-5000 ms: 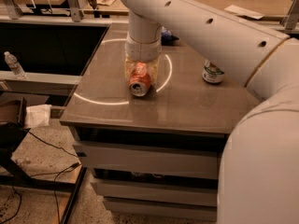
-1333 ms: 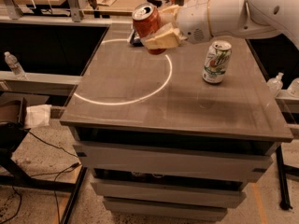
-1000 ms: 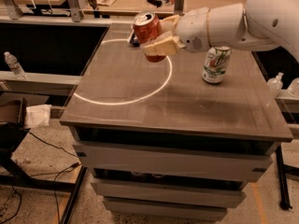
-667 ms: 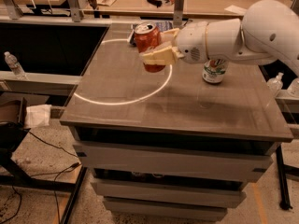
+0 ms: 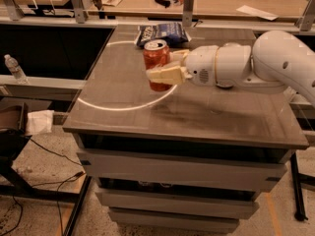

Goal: Place coke can upright

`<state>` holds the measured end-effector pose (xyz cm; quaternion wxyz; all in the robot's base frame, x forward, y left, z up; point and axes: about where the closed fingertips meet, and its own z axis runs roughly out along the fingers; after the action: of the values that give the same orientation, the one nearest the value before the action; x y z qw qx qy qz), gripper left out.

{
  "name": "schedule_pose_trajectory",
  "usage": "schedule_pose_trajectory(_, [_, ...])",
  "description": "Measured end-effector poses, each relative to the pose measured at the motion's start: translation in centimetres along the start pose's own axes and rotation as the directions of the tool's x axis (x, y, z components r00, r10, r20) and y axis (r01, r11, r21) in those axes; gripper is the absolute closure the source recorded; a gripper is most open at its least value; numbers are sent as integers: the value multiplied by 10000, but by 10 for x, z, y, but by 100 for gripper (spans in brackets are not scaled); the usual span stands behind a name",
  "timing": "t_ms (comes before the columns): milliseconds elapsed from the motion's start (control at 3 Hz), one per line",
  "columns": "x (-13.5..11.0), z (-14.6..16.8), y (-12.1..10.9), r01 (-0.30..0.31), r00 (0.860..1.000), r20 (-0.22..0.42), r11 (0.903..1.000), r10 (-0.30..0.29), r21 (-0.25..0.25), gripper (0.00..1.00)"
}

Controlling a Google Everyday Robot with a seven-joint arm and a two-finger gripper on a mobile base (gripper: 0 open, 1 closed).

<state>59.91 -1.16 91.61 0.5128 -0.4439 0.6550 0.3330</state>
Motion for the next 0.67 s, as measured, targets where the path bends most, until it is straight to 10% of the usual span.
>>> schedule_pose_trajectory(667, [23, 1, 20, -351, 9978, 549, 9993, 359, -148, 100])
